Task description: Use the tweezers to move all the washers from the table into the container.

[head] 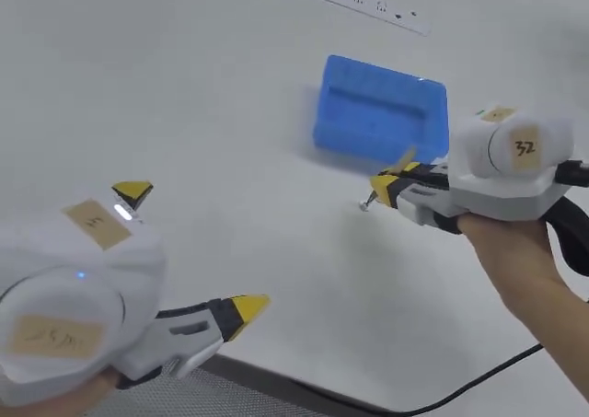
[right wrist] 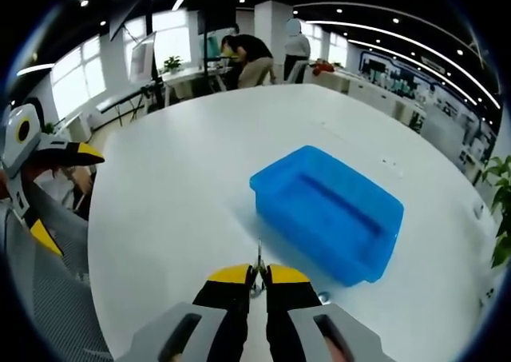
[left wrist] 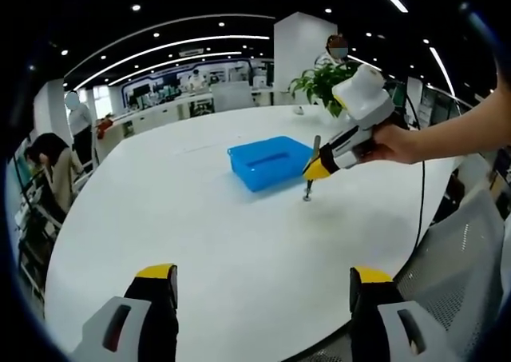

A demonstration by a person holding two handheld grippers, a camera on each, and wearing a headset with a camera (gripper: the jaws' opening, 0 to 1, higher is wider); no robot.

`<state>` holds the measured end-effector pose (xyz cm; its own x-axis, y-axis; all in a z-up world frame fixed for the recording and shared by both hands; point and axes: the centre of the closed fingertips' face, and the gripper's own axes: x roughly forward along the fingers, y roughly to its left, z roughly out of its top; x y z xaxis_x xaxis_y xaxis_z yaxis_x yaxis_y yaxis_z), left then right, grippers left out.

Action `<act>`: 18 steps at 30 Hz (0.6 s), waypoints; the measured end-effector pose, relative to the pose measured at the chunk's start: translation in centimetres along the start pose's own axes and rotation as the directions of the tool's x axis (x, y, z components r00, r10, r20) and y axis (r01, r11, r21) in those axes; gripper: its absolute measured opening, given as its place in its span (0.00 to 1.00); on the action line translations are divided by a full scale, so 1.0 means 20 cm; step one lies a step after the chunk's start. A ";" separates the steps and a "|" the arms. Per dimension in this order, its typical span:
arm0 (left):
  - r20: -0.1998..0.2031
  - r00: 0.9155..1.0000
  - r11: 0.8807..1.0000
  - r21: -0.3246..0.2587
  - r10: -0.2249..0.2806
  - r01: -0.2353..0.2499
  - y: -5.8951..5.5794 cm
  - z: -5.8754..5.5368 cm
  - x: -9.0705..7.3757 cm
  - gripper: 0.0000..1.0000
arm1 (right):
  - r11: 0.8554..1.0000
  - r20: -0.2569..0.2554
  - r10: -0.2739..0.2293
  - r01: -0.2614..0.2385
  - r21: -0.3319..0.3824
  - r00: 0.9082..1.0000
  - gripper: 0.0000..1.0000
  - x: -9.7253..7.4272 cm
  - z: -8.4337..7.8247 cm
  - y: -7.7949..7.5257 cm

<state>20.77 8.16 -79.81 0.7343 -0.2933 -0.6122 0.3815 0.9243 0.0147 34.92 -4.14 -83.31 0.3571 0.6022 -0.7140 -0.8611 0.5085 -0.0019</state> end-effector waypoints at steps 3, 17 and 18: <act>0.005 1.000 1.000 0.003 -0.004 0.004 -0.01 0.00 0.00 0.92 | 1.000 0.000 -0.001 0.001 -0.007 1.000 0.03 -0.02 0.01 0.01; 0.040 0.998 0.999 0.019 -0.047 0.047 -0.05 0.03 0.00 0.99 | 0.999 0.095 -0.037 0.039 -0.024 0.995 0.03 -0.19 0.22 -0.01; 0.044 0.998 0.999 0.023 -0.049 0.048 -0.05 0.03 0.00 0.99 | 0.999 0.104 -0.041 0.044 -0.022 0.994 0.03 -0.20 0.24 -0.02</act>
<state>20.75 7.03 -79.36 0.7385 -0.3486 -0.5771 0.4293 0.9032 0.0038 35.55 -3.68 -77.09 0.4281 0.6412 -0.6369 -0.8524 0.5207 -0.0488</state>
